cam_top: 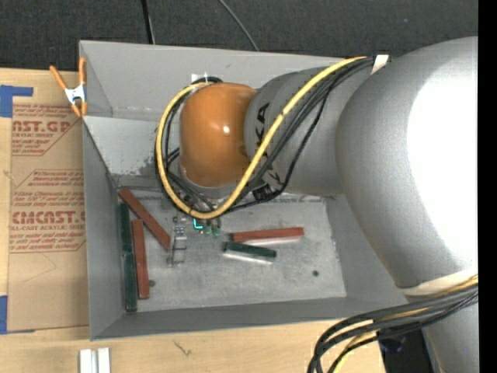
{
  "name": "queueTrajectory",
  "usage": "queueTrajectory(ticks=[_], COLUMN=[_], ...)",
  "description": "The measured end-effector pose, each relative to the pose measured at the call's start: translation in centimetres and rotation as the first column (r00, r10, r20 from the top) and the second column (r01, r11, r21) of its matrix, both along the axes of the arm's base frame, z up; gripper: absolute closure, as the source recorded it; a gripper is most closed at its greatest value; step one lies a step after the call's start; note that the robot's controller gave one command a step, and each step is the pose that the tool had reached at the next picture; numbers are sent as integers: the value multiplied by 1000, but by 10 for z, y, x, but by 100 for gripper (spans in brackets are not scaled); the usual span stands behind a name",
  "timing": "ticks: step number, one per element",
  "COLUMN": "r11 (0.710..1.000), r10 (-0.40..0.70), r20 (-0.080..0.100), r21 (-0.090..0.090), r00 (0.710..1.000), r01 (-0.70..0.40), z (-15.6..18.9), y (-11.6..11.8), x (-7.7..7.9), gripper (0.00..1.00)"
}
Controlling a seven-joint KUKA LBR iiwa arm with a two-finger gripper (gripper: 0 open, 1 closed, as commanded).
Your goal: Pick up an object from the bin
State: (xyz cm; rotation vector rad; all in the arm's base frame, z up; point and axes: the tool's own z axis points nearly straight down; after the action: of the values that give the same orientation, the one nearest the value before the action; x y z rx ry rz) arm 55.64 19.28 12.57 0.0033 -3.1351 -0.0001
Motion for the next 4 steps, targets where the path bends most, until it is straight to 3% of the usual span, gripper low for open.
queueTrajectory(ticks=[1, 2, 3, 4], r11=[1000, 978, 963, 926], r10=[-2, -207, -268, -377], r20=[7, 8, 7, 7], r21=[1, 2, 0, 1], r00=[1000, 978, 963, 926], r01=[2, 207, 268, 377], z=[5, 0, -5, 4], y=[-1, 3, 8, 3], x=[2, 5, 5, 7], gripper=[0, 0, 0, 0])
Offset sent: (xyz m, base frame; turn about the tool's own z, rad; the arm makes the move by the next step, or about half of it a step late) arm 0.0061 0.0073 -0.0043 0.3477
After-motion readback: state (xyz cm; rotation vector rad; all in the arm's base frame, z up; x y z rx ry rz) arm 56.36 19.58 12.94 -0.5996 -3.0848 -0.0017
